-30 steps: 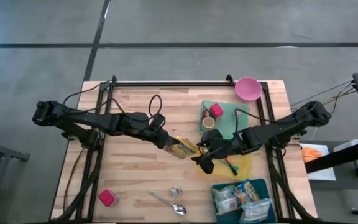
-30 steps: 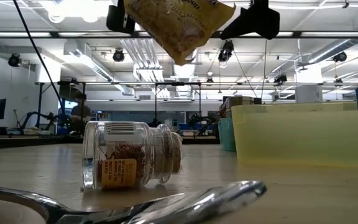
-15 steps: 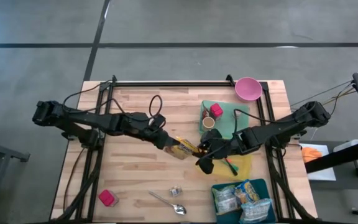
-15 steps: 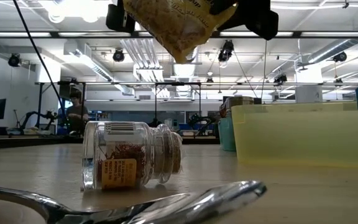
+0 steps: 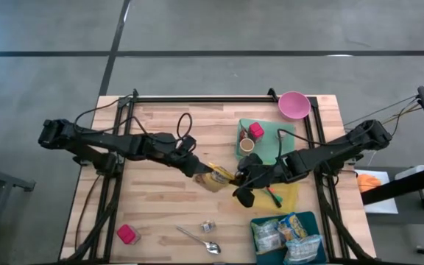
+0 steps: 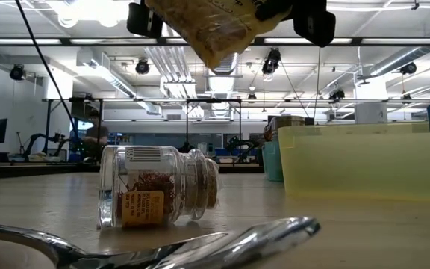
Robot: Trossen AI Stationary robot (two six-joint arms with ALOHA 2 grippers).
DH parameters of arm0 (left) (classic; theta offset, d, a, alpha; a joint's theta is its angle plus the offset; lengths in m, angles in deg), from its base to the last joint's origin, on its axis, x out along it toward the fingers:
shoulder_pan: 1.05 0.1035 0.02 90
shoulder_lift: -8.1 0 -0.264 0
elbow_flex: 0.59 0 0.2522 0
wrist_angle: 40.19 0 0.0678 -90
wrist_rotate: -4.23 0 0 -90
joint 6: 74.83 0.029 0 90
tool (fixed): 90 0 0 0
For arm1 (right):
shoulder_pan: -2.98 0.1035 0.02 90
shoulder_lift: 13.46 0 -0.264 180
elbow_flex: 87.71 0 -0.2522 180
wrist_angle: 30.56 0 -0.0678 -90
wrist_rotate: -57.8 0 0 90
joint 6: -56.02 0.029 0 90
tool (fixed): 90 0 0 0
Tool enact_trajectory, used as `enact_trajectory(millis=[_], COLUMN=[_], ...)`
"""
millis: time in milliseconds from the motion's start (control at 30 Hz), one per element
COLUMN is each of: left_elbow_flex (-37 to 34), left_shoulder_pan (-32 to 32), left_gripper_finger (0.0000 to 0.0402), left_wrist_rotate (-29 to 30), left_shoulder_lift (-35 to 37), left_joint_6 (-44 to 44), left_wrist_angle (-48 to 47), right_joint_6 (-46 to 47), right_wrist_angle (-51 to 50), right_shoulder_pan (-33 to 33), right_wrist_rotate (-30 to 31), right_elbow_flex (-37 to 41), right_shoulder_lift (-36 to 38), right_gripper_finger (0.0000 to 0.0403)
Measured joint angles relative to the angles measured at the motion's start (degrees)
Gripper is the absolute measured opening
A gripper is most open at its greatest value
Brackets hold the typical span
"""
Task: Pick & Place Food Item
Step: Put the yellow noodle pack into the blue bin
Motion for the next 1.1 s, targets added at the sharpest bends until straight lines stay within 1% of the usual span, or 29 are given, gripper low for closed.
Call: enact_trajectory(millis=[200,567,700,867,1000,1100], left_elbow_flex=[0.0,0.0,0.0,0.0,0.0,0.0], left_shoulder_pan=[0.0,0.3,0.8,1.5,2.0,2.5], left_gripper_finger=[0.0077,0.0211,0.0251,0.0280,0.0286,0.0286], left_wrist_rotate=[0.2,0.2,0.2,0.2,0.1,-0.3], left_shoulder_lift=[0.0,0.0,0.2,0.2,0.2,0.4], left_joint_6=[0.0,0.0,0.0,0.0,0.0,0.2], left_wrist_angle=[0.4,0.5,0.5,0.7,0.8,0.8], right_joint_6=[0.2,0.4,0.4,0.6,0.4,0.3], right_wrist_angle=[0.1,0.2,0.2,0.0,-0.5,-3.0], right_shoulder_pan=[0.0,0.9,1.4,1.9,2.6,3.4], right_wrist_rotate=[-1.4,-3.4,-5.5,-5.9,-8.8,-10.7], right_elbow_flex=[0.0,0.0,0.0,0.0,0.0,0.0], right_shoulder_lift=[0.4,0.9,0.9,1.0,2.2,3.8], right_gripper_finger=[0.0013,0.0012,0.0012,0.0012,0.0012,0.0012])
